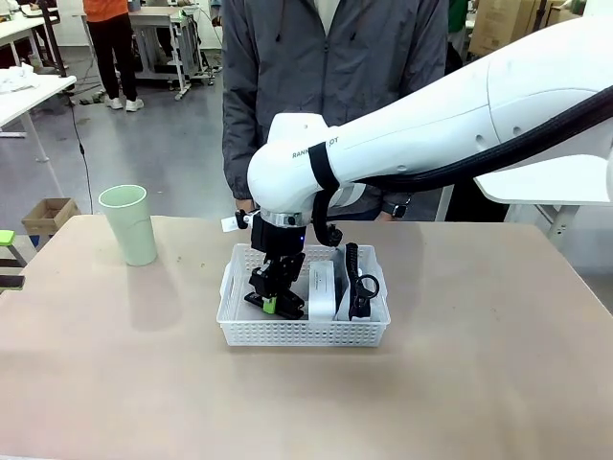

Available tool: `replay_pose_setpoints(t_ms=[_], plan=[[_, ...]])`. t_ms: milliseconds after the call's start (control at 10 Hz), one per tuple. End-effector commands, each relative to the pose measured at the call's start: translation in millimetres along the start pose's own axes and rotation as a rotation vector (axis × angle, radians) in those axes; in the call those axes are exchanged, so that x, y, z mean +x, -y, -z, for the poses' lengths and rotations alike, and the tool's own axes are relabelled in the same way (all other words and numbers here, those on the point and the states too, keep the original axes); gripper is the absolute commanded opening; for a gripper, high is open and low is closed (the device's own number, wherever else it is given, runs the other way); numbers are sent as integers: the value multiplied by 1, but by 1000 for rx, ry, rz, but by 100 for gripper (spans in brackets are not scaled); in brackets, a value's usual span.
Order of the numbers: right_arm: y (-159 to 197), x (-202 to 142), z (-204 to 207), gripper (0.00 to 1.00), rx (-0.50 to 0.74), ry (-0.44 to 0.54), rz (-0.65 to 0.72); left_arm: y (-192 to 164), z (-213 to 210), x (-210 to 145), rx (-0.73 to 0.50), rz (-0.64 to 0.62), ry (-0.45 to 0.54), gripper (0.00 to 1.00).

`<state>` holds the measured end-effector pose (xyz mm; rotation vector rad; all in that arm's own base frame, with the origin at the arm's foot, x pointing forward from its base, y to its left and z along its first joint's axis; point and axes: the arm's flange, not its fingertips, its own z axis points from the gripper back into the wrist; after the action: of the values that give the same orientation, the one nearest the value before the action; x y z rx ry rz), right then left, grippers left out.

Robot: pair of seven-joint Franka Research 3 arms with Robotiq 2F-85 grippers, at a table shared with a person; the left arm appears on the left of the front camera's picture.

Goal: Efficiently arrange items inside the basket to fit them all.
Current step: Pick up the Stapler and place it inside the Organizing basket.

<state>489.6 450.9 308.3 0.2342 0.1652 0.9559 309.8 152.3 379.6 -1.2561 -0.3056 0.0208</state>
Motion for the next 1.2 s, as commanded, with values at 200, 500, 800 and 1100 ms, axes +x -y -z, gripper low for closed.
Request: replay_pose_setpoints(t_ms=[200, 500, 800, 1100], plan=[[-1, -3, -1, 100, -46, 8, -21, 1, 0, -2, -8, 14, 11, 100], [-6, -9, -8, 100, -26, 36, -49, 1, 0, -2, -8, 14, 11, 100], [-16, -62, -67, 100, 28, 78, -67, 1, 0, -2, -8, 14, 11, 100], [6, -175, -123, 100, 170, 253, 9, 1, 0, -2, -8, 14, 11, 100]])
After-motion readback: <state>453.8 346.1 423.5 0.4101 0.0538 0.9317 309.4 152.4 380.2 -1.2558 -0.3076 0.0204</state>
